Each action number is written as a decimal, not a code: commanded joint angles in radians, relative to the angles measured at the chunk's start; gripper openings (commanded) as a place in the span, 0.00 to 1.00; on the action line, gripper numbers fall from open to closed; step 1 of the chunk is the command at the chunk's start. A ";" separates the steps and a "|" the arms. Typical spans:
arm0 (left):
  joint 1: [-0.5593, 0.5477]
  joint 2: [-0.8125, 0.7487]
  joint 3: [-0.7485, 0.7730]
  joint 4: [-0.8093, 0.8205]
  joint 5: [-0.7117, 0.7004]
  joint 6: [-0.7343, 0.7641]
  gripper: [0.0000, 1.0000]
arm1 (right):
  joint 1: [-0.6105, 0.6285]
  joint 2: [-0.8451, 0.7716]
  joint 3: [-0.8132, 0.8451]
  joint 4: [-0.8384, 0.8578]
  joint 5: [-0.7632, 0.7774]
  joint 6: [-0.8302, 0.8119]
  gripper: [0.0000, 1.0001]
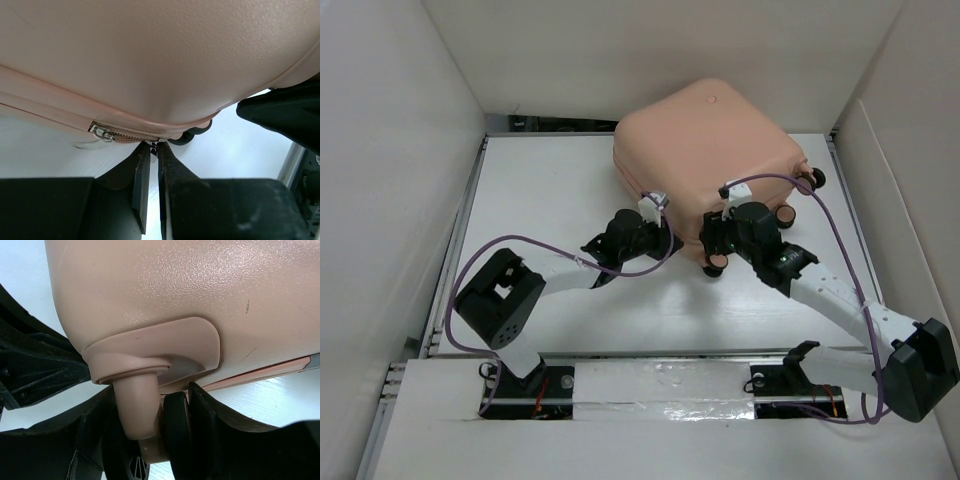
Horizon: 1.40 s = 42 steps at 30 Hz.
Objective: Pack the luggage
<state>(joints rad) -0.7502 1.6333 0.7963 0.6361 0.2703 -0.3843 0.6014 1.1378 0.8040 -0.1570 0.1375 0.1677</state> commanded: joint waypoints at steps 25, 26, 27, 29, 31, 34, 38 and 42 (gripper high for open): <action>0.069 -0.254 -0.077 -0.167 -0.596 0.047 0.17 | 0.014 -0.124 -0.069 0.039 -0.116 -0.023 0.00; 0.069 -0.271 -0.086 -0.161 -0.583 0.033 0.55 | 0.050 -0.115 -0.062 0.042 -0.118 -0.023 0.00; 0.069 -0.289 -0.106 -0.158 -0.573 0.021 0.71 | 0.069 -0.102 -0.046 0.046 -0.116 -0.022 0.00; 0.069 -0.355 -0.127 -0.165 -0.548 -0.024 0.86 | 0.130 -0.069 -0.029 0.053 -0.118 -0.017 0.00; 0.069 -0.442 -0.166 -0.171 -0.530 -0.051 0.87 | 0.175 -0.046 -0.003 0.066 -0.130 -0.014 0.00; 0.069 -0.588 -0.219 -0.197 -0.522 -0.109 0.86 | 0.273 -0.006 0.014 0.132 -0.205 0.006 0.00; 0.069 -0.774 -0.272 -0.257 -0.562 -0.172 0.85 | 0.408 0.068 0.073 0.200 -0.236 0.018 0.00; 0.069 -0.904 -0.270 -0.348 -0.601 -0.246 0.99 | 0.492 0.134 0.158 0.194 -0.214 0.007 0.08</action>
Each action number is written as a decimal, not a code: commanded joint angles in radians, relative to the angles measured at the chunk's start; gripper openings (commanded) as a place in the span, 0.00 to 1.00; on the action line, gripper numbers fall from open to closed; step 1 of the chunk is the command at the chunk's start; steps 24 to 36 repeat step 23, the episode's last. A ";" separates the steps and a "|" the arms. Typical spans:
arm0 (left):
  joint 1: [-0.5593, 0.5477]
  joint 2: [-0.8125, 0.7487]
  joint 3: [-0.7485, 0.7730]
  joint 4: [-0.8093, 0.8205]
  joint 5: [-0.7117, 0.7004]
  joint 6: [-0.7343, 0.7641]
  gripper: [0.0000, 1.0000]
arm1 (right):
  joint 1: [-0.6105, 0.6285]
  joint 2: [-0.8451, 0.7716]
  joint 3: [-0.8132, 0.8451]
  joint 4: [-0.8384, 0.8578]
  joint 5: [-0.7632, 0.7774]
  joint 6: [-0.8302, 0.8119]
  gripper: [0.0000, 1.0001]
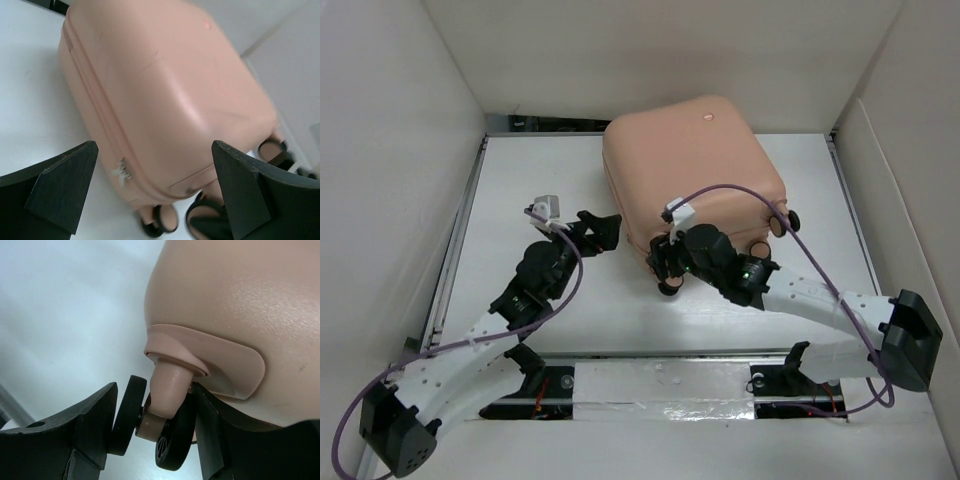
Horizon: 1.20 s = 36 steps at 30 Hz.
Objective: Pack the luggage
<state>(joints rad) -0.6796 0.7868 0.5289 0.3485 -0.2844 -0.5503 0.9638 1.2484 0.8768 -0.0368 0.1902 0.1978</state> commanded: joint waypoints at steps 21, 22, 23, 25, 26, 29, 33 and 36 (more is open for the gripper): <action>-0.001 -0.235 0.053 -0.138 0.076 -0.036 0.99 | 0.162 -0.604 -0.047 -0.057 0.330 -0.067 1.00; -0.001 -0.224 0.056 -0.132 0.077 -0.045 0.99 | 0.152 -0.587 -0.042 -0.064 0.321 -0.058 1.00; -0.001 -0.216 0.060 -0.134 0.074 -0.045 0.99 | 0.151 -0.577 -0.038 -0.069 0.316 -0.055 1.00; -0.001 -0.216 0.060 -0.134 0.074 -0.045 0.99 | 0.151 -0.577 -0.038 -0.069 0.316 -0.055 1.00; -0.001 -0.216 0.060 -0.134 0.074 -0.045 0.99 | 0.151 -0.577 -0.038 -0.069 0.316 -0.055 1.00; -0.001 -0.216 0.060 -0.134 0.074 -0.045 0.99 | 0.151 -0.577 -0.038 -0.069 0.316 -0.055 1.00; -0.001 -0.216 0.060 -0.134 0.074 -0.045 0.99 | 0.151 -0.577 -0.038 -0.069 0.316 -0.055 1.00; -0.001 -0.216 0.060 -0.134 0.074 -0.045 0.99 | 0.151 -0.577 -0.038 -0.069 0.316 -0.055 1.00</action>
